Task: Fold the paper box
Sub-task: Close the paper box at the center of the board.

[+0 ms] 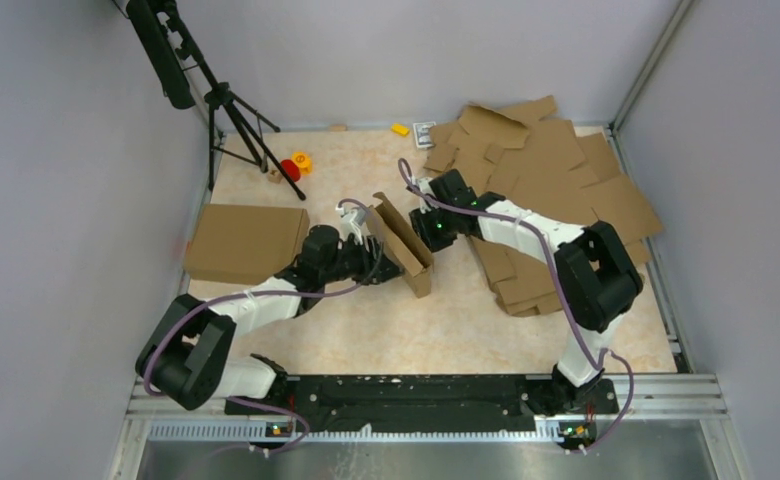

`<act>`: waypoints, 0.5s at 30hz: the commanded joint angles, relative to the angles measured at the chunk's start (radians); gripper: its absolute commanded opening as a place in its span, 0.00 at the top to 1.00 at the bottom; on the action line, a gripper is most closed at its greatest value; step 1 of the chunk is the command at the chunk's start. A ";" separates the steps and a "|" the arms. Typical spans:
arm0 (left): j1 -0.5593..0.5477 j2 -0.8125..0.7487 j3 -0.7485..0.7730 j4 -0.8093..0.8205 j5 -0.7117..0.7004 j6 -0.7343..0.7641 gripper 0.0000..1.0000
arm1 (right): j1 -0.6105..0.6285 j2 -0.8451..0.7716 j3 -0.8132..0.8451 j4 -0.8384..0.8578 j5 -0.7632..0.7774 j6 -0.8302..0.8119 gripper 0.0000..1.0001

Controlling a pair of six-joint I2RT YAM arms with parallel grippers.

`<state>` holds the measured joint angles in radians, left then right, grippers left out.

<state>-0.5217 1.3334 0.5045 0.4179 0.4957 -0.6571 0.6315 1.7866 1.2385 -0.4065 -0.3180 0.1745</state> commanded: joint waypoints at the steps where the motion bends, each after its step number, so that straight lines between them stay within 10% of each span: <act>1: 0.002 -0.015 0.034 -0.066 -0.071 0.030 0.52 | 0.025 0.041 0.090 -0.015 0.143 -0.007 0.70; 15: 0.042 0.038 0.185 -0.264 -0.071 0.199 0.50 | 0.004 0.030 0.070 0.062 -0.031 -0.049 0.67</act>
<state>-0.4831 1.3411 0.6231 0.1310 0.4030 -0.4885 0.6323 1.8420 1.3018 -0.4114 -0.2893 0.1333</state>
